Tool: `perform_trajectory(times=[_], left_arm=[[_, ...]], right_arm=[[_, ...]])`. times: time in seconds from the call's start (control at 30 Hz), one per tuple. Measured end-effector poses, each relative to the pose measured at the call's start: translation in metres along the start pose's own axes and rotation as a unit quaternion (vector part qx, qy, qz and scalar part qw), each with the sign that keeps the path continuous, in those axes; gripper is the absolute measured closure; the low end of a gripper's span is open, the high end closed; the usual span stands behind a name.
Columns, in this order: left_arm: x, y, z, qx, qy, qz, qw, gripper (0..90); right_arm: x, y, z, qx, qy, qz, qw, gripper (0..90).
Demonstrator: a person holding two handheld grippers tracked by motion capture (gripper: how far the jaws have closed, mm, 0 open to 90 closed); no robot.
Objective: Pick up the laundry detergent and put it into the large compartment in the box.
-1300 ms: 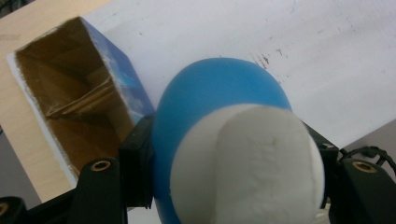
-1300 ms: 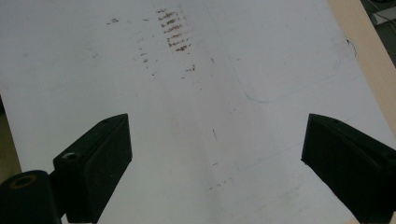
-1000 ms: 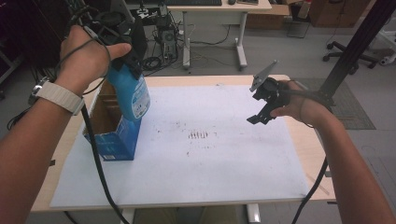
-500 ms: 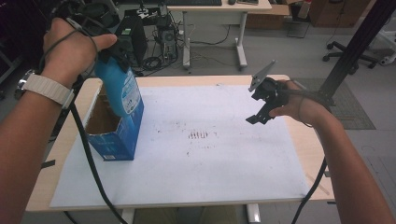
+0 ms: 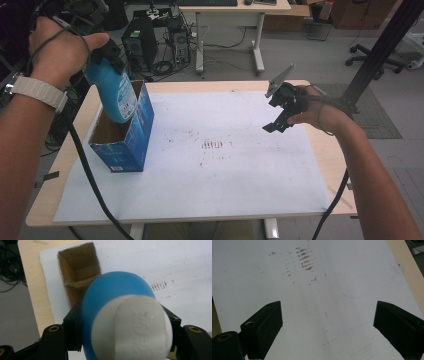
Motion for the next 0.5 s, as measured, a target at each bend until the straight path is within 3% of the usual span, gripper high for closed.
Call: perform_trajectory(times=[0.5], left_arm=[[0.023, -0.005, 0.007, -0.001, 0.022, -0.017, 0.9996, 37.2]], right_arm=[[0.000, 0.004, 0.004, 0.000, 0.003, -0.003, 1.0000, 8.7]])
Point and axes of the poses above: each handheld gripper's, and its own axes: z roughly forward along the jaws, y roughly out of its top, x roughly to its left, the point moved 10 cm from there along z, roughly forward along the jaws, and after that the axes turned 4 degrees about -y, right-handed, at the moved point
